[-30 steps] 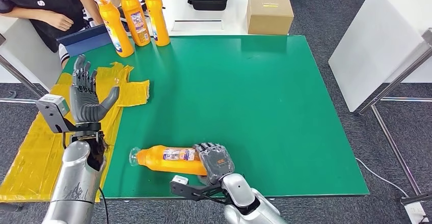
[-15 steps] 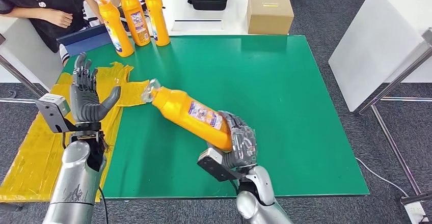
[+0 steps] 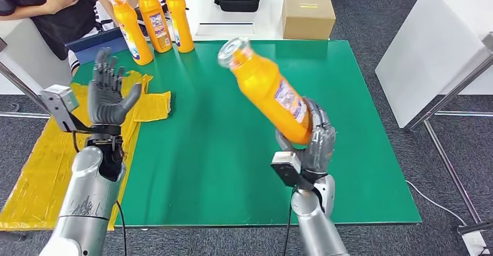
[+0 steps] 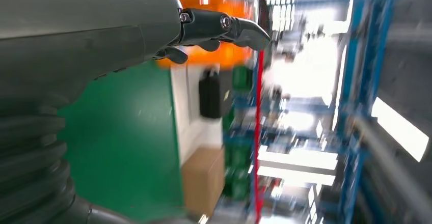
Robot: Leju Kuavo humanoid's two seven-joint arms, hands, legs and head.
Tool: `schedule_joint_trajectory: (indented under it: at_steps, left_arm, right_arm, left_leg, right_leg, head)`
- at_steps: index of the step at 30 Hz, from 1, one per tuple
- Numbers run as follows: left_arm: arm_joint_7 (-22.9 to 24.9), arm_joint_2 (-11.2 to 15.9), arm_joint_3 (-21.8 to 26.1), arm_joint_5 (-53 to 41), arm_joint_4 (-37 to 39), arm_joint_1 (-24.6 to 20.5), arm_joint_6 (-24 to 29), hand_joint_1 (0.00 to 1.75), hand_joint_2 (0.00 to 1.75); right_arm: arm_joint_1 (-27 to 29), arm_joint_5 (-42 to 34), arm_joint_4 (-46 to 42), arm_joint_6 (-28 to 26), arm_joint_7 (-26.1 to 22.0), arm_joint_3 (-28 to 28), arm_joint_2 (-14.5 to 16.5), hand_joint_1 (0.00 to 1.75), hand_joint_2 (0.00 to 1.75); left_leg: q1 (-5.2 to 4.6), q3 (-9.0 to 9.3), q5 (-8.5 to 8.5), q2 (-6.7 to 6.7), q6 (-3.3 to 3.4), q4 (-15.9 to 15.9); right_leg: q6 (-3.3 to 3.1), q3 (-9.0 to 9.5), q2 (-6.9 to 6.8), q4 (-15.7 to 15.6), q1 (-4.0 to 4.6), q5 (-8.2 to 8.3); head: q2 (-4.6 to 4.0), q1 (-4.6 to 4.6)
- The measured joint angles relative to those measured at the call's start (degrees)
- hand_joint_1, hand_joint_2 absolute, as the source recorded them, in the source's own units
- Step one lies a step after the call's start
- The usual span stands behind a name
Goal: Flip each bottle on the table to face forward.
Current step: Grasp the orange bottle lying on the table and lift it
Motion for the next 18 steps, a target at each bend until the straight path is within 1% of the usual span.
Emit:
schedule_joint_trajectory:
  at_steps: [3,8,16,18]
  left_arm:
    - [0.18,0.16,-2.61,-1.74,2.41,-1.35,-3.13,0.00,1.75]
    - [0.44,0.52,-6.20,-5.96,4.46,-2.90,-5.74,0.00,1.75]
    - [0.69,1.09,-8.69,-8.34,5.30,-3.83,-6.72,0.00,1.75]
    - [0.76,1.29,-8.97,-9.82,5.34,-3.87,-7.42,0.00,1.75]
  right_arm:
    - [-1.41,-2.41,0.50,-0.10,-0.48,-1.09,1.18,1.75,1.75]
    - [-4.26,-5.03,4.28,-0.10,-0.58,-0.76,2.46,1.75,1.75]
    - [-6.68,-7.37,8.96,-0.10,-0.64,1.49,2.86,1.75,1.75]
    - [-7.28,-9.25,10.16,-0.07,-0.65,2.28,2.84,1.75,1.75]
  left_leg:
    - [-0.01,0.00,0.00,0.10,0.00,0.00]
    - [-0.03,-0.03,0.00,0.04,0.00,0.00]
    - [-0.02,-0.06,0.00,0.03,0.00,0.00]
    - [-0.02,-0.07,0.00,0.03,0.00,0.00]
  right_leg:
    - [0.02,0.01,0.09,0.01,0.00,0.03]
    - [0.02,0.00,0.08,0.01,0.00,0.02]
    - [0.02,-0.02,0.07,0.01,0.01,0.02]
    - [0.02,-0.02,0.07,0.02,0.01,0.02]
  head:
    - [0.00,-0.01]
    - [0.00,-0.01]
    - [0.00,-0.01]
    - [0.00,-0.01]
